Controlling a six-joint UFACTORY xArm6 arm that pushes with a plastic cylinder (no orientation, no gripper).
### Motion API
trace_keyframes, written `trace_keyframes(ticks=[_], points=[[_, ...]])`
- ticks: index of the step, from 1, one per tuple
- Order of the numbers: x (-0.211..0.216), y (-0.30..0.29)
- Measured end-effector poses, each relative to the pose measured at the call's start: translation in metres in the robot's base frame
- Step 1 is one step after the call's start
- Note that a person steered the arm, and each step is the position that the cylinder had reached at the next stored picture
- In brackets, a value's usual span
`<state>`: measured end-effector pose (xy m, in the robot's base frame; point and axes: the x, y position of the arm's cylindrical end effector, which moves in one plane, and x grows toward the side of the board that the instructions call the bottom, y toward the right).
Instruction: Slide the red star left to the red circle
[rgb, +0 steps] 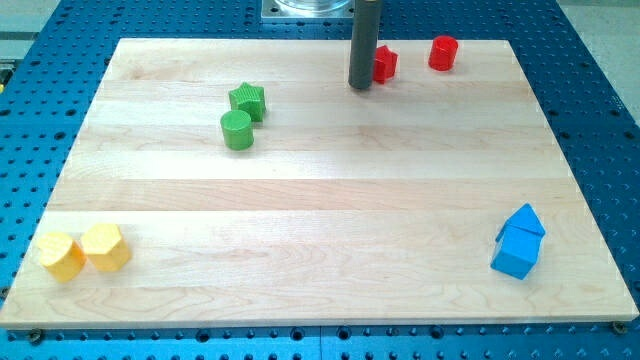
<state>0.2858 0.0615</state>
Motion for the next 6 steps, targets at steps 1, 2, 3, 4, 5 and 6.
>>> trace_keyframes(ticks=[1,2,3,4,5,6], points=[[0.021,-0.024],[0.022,-0.052],[0.015,-0.056],[0.005,-0.037],[-0.013,0.014],[-0.019,0.072]])
